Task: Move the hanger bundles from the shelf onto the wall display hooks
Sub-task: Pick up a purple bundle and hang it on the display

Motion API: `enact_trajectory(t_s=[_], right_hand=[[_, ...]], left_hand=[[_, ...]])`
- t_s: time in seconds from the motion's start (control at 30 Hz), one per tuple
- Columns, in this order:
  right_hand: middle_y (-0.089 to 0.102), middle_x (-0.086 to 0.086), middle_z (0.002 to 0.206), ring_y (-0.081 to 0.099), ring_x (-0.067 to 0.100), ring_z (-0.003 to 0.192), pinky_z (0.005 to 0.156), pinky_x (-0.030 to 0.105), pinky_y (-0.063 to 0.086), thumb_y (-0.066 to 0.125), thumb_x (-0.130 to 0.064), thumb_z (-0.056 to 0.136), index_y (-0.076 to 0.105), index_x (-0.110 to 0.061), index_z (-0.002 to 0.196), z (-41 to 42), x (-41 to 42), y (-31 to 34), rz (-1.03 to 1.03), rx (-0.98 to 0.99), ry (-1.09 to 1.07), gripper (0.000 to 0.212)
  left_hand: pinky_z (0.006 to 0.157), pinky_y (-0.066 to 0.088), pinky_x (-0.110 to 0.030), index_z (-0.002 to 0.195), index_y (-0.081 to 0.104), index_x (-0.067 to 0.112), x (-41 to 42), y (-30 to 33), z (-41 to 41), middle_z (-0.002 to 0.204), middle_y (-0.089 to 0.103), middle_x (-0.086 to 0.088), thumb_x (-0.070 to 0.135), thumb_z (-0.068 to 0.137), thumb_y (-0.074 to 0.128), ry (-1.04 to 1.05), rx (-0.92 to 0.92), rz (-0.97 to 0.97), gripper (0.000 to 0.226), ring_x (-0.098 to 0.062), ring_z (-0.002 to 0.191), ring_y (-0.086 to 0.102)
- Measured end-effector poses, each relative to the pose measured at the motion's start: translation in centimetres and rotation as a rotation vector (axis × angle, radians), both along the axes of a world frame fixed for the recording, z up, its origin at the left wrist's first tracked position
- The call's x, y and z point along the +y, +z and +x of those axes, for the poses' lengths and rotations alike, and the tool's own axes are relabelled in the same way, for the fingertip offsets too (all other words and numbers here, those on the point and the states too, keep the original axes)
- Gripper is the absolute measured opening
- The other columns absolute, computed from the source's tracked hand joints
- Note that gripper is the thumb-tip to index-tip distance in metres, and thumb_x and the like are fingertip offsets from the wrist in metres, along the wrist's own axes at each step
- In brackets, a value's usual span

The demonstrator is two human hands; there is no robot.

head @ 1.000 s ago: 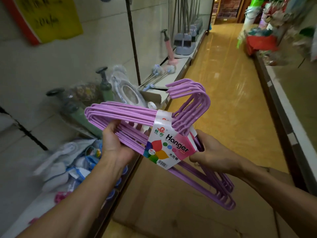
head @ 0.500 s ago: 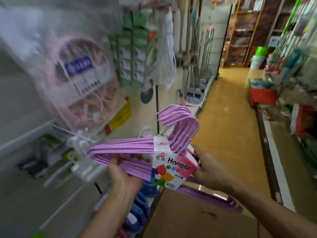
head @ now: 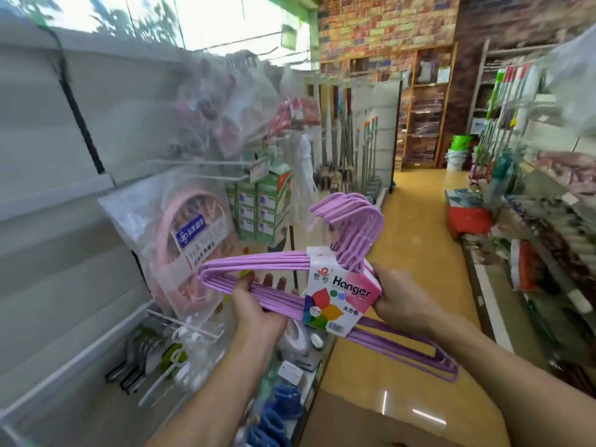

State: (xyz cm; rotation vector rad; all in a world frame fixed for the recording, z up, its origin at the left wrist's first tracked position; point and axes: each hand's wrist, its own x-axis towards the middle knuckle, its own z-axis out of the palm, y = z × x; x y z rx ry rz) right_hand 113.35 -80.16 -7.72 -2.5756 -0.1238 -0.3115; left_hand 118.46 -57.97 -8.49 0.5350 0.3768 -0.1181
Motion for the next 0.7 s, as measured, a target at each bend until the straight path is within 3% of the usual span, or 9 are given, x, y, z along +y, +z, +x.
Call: enact_trajectory(t_s=[0.07, 0.1, 0.17, 0.23, 0.33, 0.43, 0.57, 0.63, 0.7], right_hand=[[0.072, 0.004, 0.09, 0.065, 0.024, 0.078, 0.053, 0.028, 0.038, 0.06, -0.006, 0.084, 0.057, -0.014, 0.114, -0.2, 0.2, 1.0, -0.035, -0.039, -0.013, 0.032], [0.072, 0.012, 0.098, 0.066, 0.029, 0.083, 0.054, 0.028, 0.034, 0.058, -0.003, 0.083, 0.056, -0.006, 0.119, -0.2, 0.4, 1.5, -0.055, -0.055, -0.01, 0.036], [0.068, 0.02, 0.115, 0.065, 0.035, 0.089, 0.054, 0.027, 0.03, 0.056, 0.0, 0.084, 0.059, -0.002, 0.111, 0.2, 0.6, 2.5, -0.067, -0.069, 0.007, 0.027], [0.068, 0.016, 0.115, 0.064, 0.033, 0.093, 0.057, 0.027, 0.032, 0.057, -0.003, 0.087, 0.061, -0.007, 0.102, 0.2, 1.1, 3.6, -0.097, -0.065, 0.027, 0.016], [0.07, 0.011, 0.099, 0.064, 0.034, 0.097, 0.067, 0.034, 0.044, 0.058, -0.005, 0.087, 0.059, -0.012, 0.095, -0.1, 2.3, 5.2, -0.073, -0.066, 0.111, 0.01], [0.07, 0.007, 0.092, 0.065, 0.032, 0.089, 0.058, 0.03, 0.039, 0.06, -0.006, 0.087, 0.056, -0.017, 0.089, -0.6, 3.7, 6.2, -0.036, -0.081, 0.194, 0.012], [0.074, 0.009, 0.101, 0.067, 0.028, 0.09, 0.062, 0.027, 0.046, 0.061, -0.01, 0.09, 0.062, -0.01, 0.097, -1.5, 5.9, 6.8, 0.009, -0.118, 0.315, 0.007], [0.073, 0.007, 0.101, 0.067, 0.027, 0.091, 0.06, 0.018, 0.043, 0.063, -0.01, 0.09, 0.062, -0.01, 0.097, -2.2, 7.1, 6.8, 0.037, -0.125, 0.37, 0.007], [0.073, 0.005, 0.102, 0.067, 0.022, 0.091, 0.058, 0.01, 0.04, 0.065, -0.009, 0.089, 0.063, -0.01, 0.099, -3.1, 8.7, 6.7, 0.069, -0.128, 0.439, 0.011]], left_hand=[[0.088, 0.049, -0.044, 0.086, 0.055, 0.017, 0.3, 2.0, -0.4, 0.082, 0.058, -0.005, 0.027, 0.095, 0.055, -0.001, -0.05, 0.028, 0.014, -0.025, 0.083, 0.061], [0.088, 0.049, -0.044, 0.085, 0.056, 0.018, 0.6, 2.7, -0.7, 0.081, 0.059, -0.005, 0.026, 0.095, 0.055, -0.001, -0.08, 0.043, 0.013, -0.024, 0.082, 0.061], [0.073, 0.051, -0.038, 0.082, 0.059, 0.017, 1.2, 4.0, -1.5, 0.072, 0.064, -0.004, 0.023, 0.096, 0.053, 0.008, -0.146, 0.075, 0.015, -0.022, 0.071, 0.065], [0.066, 0.054, -0.034, 0.087, 0.062, 0.016, 1.9, 5.1, -2.5, 0.068, 0.069, -0.004, 0.021, 0.097, 0.05, 0.033, -0.186, 0.072, 0.016, -0.021, 0.063, 0.07], [0.091, 0.054, -0.043, 0.106, 0.062, 0.014, 3.1, 6.5, -4.4, 0.093, 0.07, -0.008, 0.023, 0.097, 0.05, 0.087, -0.234, 0.071, 0.017, -0.025, 0.087, 0.068], [0.104, 0.046, -0.051, 0.12, 0.062, 0.011, 4.5, 7.3, -6.4, 0.115, 0.069, -0.014, 0.024, 0.098, 0.05, 0.163, -0.267, 0.085, 0.028, -0.033, 0.109, 0.063], [0.097, 0.05, -0.054, 0.106, 0.067, 0.014, 6.3, 7.6, -10.4, 0.096, 0.076, -0.012, 0.025, 0.097, 0.054, 0.297, -0.293, 0.133, 0.019, -0.031, 0.098, 0.067], [0.096, 0.051, -0.055, 0.094, 0.067, 0.017, 7.5, 7.6, -12.7, 0.095, 0.071, -0.01, 0.023, 0.096, 0.055, 0.385, -0.295, 0.18, 0.014, -0.029, 0.095, 0.066], [0.092, 0.053, -0.052, 0.078, 0.072, 0.018, 8.9, 7.5, -15.2, 0.089, 0.072, -0.01, 0.023, 0.096, 0.053, 0.477, -0.3, 0.218, 0.027, -0.029, 0.085, 0.07]])
